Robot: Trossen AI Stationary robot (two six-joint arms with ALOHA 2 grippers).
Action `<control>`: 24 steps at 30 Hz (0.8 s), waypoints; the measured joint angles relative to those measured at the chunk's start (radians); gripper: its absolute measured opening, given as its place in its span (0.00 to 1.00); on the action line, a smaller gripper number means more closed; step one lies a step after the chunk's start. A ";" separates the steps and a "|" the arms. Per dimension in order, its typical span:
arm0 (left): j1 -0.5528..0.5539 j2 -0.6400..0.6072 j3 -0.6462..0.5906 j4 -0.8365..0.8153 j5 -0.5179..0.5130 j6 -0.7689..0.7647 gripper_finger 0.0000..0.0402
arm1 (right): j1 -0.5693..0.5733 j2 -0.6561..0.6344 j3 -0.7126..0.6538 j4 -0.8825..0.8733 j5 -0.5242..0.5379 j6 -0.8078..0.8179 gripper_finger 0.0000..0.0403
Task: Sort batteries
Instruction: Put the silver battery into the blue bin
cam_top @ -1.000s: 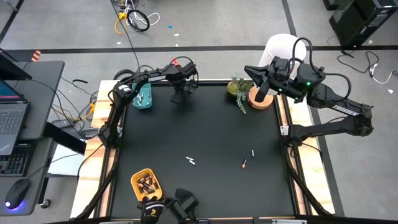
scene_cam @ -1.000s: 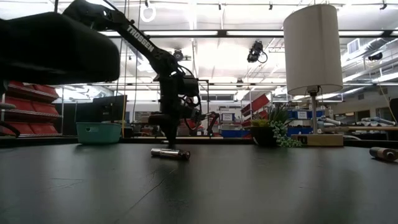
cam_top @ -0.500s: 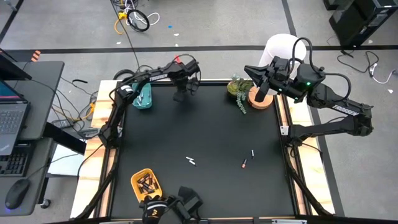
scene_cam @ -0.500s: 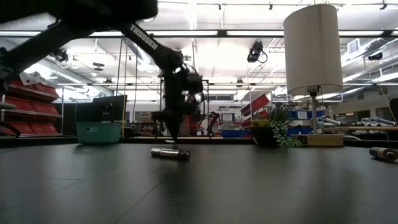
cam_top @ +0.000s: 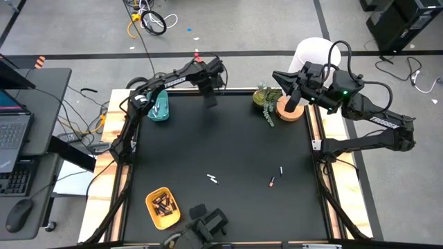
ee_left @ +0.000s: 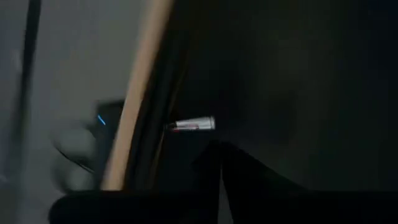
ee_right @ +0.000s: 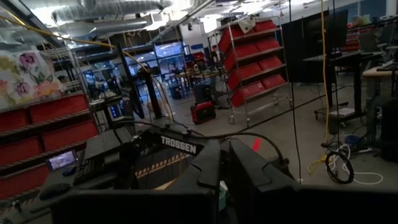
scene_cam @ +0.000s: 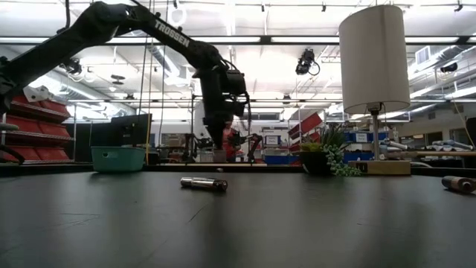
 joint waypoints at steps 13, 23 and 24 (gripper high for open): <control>0.013 0.040 -0.006 0.058 -0.067 -0.877 0.40 | 0.002 0.000 0.000 -0.005 -0.029 -0.012 0.06; 0.013 0.042 -0.030 0.056 -0.135 -1.096 0.52 | 0.002 0.000 0.000 -0.007 -0.111 -0.023 0.06; 0.013 0.044 -0.038 0.061 -0.127 -1.115 0.52 | 0.002 0.000 0.000 -0.007 -0.113 -0.024 0.06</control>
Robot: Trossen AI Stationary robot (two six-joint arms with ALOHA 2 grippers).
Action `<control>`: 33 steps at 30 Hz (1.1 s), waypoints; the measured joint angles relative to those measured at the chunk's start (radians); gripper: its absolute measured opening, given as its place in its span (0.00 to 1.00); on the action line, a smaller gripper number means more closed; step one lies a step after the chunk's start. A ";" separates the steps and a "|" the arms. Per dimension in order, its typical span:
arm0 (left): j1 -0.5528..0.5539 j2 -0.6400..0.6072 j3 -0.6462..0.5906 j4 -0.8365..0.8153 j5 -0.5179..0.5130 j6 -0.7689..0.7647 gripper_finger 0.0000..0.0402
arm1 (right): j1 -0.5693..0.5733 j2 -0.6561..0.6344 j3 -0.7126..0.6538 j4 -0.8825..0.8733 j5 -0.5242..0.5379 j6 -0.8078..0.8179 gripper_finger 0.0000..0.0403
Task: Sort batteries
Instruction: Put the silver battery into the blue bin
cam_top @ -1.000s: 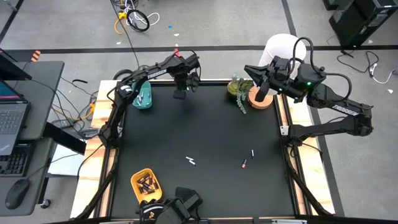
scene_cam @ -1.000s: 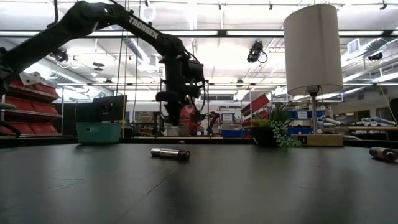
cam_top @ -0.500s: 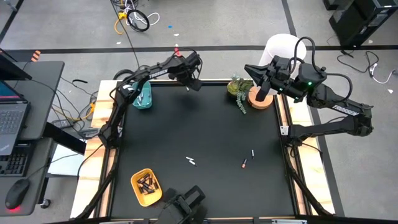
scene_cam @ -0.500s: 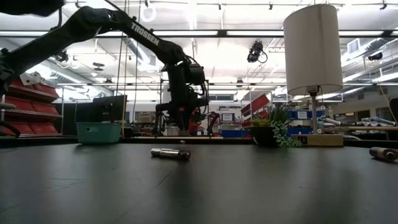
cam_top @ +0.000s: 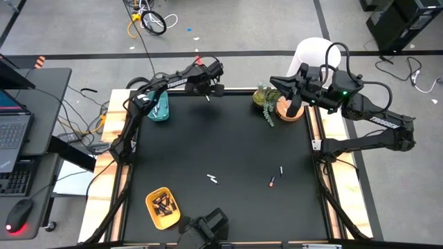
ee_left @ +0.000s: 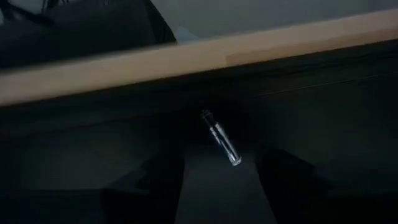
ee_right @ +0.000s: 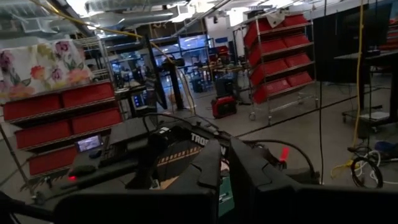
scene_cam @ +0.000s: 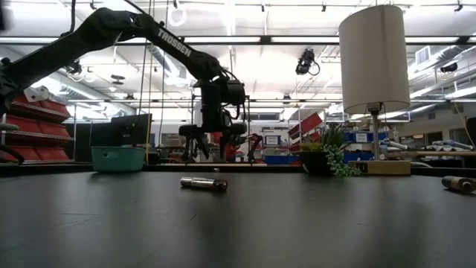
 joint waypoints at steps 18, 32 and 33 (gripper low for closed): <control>-0.026 0.021 -0.058 0.070 -0.080 -0.123 0.52 | 0.000 -0.007 0.000 -0.018 -0.025 0.001 0.06; -0.019 0.042 -0.055 0.127 -0.006 0.088 0.51 | 0.000 -0.007 0.000 -0.014 -0.030 0.017 0.06; -0.015 0.048 -0.056 0.127 0.011 0.088 0.50 | 0.000 -0.008 0.000 -0.012 -0.030 0.025 0.06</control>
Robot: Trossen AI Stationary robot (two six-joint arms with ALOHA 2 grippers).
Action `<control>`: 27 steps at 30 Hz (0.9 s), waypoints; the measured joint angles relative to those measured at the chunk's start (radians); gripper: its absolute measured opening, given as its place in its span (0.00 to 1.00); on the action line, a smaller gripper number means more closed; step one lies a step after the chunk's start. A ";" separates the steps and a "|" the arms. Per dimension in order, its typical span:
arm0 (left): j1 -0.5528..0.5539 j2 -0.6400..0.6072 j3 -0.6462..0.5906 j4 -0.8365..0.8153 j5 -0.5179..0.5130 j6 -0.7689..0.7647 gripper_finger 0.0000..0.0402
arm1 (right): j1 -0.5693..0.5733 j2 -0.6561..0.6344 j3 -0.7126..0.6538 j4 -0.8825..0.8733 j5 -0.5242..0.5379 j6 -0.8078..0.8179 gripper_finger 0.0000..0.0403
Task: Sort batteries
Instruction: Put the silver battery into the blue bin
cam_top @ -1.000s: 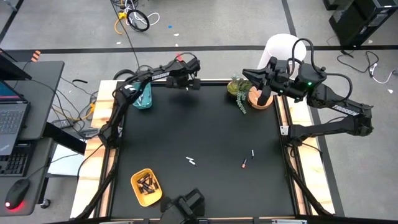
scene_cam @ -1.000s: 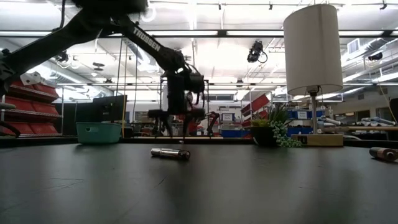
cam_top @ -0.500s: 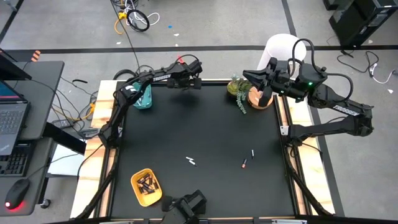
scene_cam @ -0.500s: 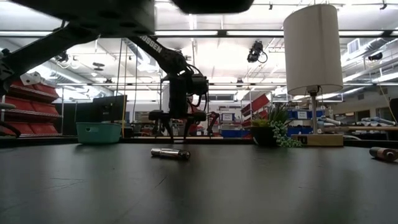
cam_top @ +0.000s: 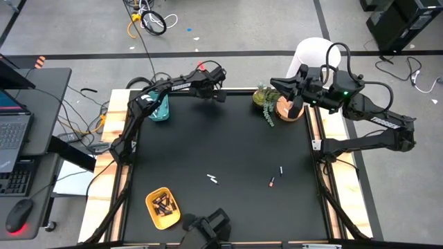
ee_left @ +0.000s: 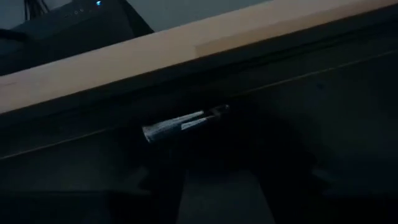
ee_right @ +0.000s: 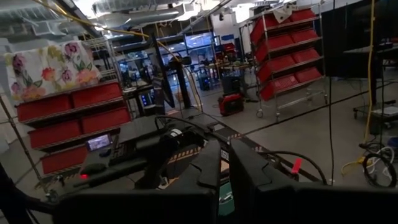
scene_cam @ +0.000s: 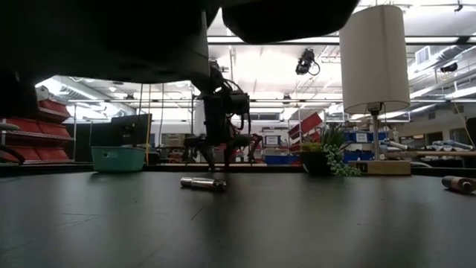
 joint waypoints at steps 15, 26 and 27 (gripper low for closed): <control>-0.027 0.009 0.123 -0.106 0.004 0.166 0.40 | -0.008 -0.013 0.000 0.000 0.000 0.026 0.06; 0.008 0.019 0.121 -0.056 -0.019 0.155 0.40 | -0.010 -0.013 0.000 0.008 0.000 0.041 0.06; 0.013 0.019 0.109 -0.048 -0.017 0.149 0.40 | -0.010 -0.013 0.000 0.008 0.000 0.046 0.06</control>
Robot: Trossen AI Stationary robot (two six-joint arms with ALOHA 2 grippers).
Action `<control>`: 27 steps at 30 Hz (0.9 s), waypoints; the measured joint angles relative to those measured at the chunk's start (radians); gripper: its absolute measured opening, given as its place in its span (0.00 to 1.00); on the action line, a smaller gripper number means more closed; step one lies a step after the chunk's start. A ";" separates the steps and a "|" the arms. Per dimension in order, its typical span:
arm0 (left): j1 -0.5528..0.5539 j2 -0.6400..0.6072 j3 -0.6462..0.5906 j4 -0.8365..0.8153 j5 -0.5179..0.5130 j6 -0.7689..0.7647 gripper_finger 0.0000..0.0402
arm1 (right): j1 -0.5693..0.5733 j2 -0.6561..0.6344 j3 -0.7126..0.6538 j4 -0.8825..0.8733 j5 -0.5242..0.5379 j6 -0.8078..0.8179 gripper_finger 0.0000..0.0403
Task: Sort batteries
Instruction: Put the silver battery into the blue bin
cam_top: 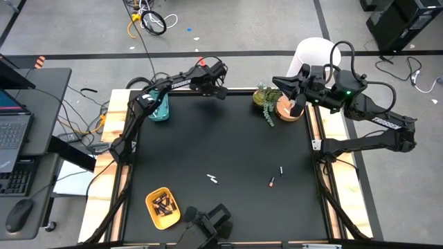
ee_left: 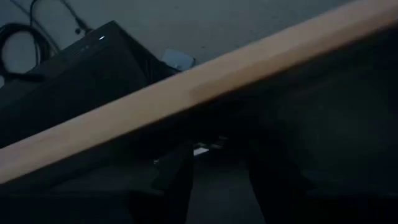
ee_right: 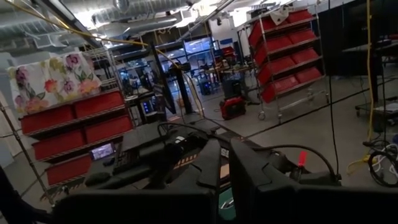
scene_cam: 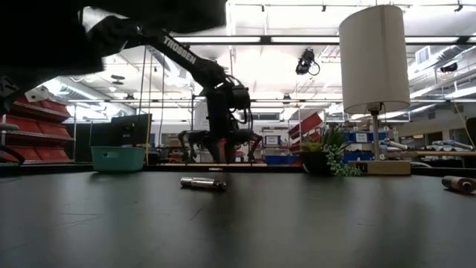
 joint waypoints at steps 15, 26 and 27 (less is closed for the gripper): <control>0.018 -0.005 -0.076 -0.021 0.160 -0.029 0.40 | 0.000 0.000 0.000 0.027 0.011 0.011 0.06; -0.018 -0.002 -0.063 -0.053 0.230 -0.036 0.40 | 0.000 0.000 0.000 0.031 0.013 0.026 0.06; -0.022 -0.002 -0.054 -0.069 0.231 -0.020 0.40 | 0.000 -0.001 0.000 0.030 0.013 0.030 0.06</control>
